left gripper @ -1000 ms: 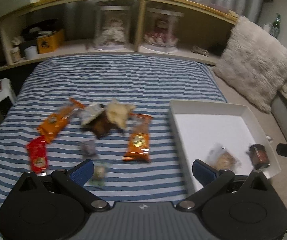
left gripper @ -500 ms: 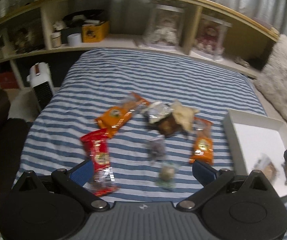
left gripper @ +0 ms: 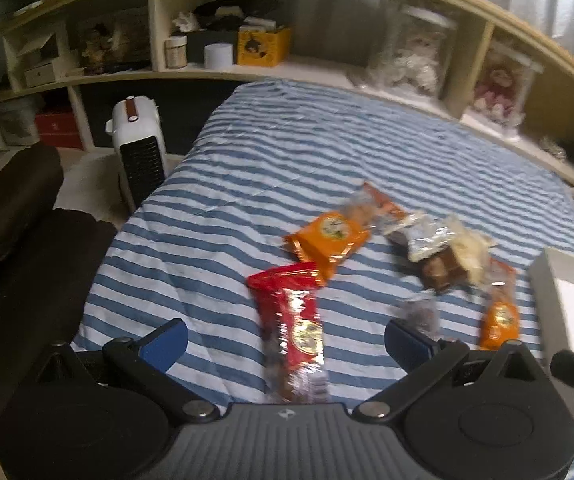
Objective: Organize snacks
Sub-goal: 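Move both tools back toward the snack pile, then grasp the red wrapper bar with the left tool while the right tool grasps the green-dotted candy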
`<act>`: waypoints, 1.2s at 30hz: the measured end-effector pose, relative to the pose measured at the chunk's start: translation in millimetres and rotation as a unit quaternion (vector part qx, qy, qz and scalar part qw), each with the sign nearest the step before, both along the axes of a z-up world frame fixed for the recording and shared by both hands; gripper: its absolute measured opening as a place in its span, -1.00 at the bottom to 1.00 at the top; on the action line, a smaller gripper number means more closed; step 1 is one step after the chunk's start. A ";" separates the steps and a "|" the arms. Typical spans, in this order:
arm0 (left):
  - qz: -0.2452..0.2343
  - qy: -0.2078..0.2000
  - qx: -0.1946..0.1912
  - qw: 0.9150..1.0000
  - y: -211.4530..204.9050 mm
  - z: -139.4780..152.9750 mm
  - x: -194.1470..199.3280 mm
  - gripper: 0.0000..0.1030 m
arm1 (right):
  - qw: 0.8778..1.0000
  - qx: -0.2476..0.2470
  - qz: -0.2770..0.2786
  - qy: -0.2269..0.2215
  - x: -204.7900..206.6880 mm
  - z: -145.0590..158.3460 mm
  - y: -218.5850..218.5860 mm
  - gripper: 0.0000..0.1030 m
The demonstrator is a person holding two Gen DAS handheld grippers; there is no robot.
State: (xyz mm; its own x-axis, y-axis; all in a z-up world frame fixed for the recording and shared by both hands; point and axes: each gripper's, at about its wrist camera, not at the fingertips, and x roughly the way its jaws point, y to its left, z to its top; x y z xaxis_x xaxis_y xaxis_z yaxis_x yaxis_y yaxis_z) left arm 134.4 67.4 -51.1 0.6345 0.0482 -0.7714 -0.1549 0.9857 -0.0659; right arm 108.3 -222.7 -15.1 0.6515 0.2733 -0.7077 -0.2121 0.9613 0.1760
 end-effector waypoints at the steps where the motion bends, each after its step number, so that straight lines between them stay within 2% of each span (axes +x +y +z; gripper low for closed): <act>1: 0.001 0.006 0.002 1.000 1.0 -3.4 4.9 1.00 | 1.000 0.001 0.006 0.002 2.7 -2.8 5.5 0.99; 4: -0.001 0.031 0.007 1.000 1.1 -14.2 20.0 1.00 | 1.000 0.009 0.029 0.007 10.7 -13.1 23.4 0.99; 7: -0.013 0.035 0.005 0.999 -0.5 -26.9 28.0 1.00 | 0.999 0.023 0.032 0.020 16.2 -28.5 37.4 0.99; 12: -0.012 0.060 0.023 0.998 -5.5 -49.8 41.3 1.00 | 0.996 0.057 -0.005 0.074 28.7 -58.6 48.1 1.00; 14: -0.002 0.073 0.026 0.997 -5.1 -56.5 45.6 1.00 | 0.990 0.089 -0.022 0.102 32.9 -68.6 46.8 0.99; 18: 0.013 0.085 -0.001 0.996 1.5 -62.3 48.6 1.00 | 0.970 0.165 -0.067 0.166 39.5 -86.9 41.1 0.95; 20: 0.016 0.085 -0.013 0.996 3.5 -61.0 47.7 1.00 | 0.963 0.187 -0.077 0.178 40.8 -92.7 41.1 0.78; 22: 0.018 0.085 -0.029 0.996 4.4 -58.5 45.9 0.99 | 0.962 0.187 -0.081 0.179 39.7 -93.5 44.0 0.70; 24: 0.015 0.081 -0.049 0.995 3.1 -55.9 43.3 0.91 | 0.963 0.186 -0.087 0.176 38.6 -94.0 44.9 0.59; 26: 0.004 0.079 -0.057 0.995 -1.1 -53.9 41.5 0.71 | 0.963 0.184 -0.088 0.175 39.2 -94.2 45.5 0.36; 27: 0.000 0.080 -0.056 0.995 -3.1 -53.4 41.2 0.67 | 0.964 0.184 -0.084 0.176 42.1 -96.1 44.5 0.30; 29: -0.005 0.080 -0.049 0.996 -7.5 -54.0 41.1 0.52 | 0.965 0.181 -0.075 0.175 43.9 -98.2 46.6 0.06; 32: -0.002 0.083 -0.044 0.996 -9.1 -57.5 42.1 0.37 | 0.963 0.182 -0.058 0.188 46.8 -101.2 53.1 -0.11; 36: 0.008 0.081 -0.047 0.996 -6.8 -60.6 44.2 0.30 | 0.963 0.182 -0.067 0.190 48.1 -105.6 51.9 -0.19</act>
State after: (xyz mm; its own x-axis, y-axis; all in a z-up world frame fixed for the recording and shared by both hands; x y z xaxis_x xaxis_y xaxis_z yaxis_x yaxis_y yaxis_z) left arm 178.6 60.6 -111.7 0.5015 -0.0203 -0.8649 -0.1868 0.9736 -0.1311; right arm 156.4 -170.8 -120.7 0.4120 0.4797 -0.7747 0.0552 0.8355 0.5467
